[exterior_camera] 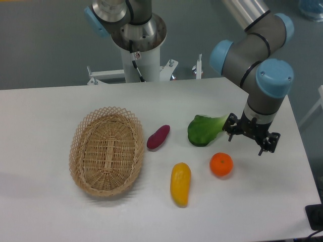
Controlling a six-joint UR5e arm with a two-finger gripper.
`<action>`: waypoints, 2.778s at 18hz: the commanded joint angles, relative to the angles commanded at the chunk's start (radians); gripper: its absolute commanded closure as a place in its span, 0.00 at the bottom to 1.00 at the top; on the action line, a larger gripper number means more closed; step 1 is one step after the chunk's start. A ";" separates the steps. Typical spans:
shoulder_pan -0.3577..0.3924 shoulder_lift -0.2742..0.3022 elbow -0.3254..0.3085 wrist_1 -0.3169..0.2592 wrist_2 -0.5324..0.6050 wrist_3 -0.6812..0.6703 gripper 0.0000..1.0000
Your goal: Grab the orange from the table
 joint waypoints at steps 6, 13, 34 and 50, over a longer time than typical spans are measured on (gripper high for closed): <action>0.000 0.000 0.002 0.000 -0.002 0.005 0.00; 0.000 0.002 -0.015 -0.006 0.000 0.000 0.00; -0.041 -0.032 -0.087 0.034 -0.002 -0.003 0.00; -0.075 -0.080 -0.163 0.224 0.000 -0.002 0.00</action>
